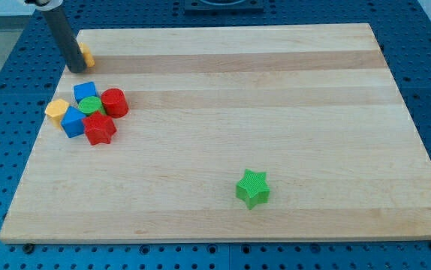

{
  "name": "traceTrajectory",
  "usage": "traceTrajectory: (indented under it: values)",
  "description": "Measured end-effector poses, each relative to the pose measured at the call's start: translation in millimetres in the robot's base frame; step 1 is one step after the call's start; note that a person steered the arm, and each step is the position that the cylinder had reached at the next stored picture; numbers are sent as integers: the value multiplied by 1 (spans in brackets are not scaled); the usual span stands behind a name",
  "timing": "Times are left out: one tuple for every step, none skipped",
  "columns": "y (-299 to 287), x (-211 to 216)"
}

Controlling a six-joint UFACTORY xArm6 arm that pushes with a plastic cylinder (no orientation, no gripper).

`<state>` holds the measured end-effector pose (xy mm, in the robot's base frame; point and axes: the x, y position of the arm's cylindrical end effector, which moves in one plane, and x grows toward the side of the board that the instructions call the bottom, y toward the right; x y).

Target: Move the yellow heart to the top left

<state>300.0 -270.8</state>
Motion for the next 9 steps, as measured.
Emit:
traceTrajectory:
  values:
    - [9,-11]
    - [13,-27]
    - [13,-39]
    - [13,-44]
    - [13,-44]
    - [0,-34]
    - [-32,-27]
    - [-34,-27]
    - [-16,-46]
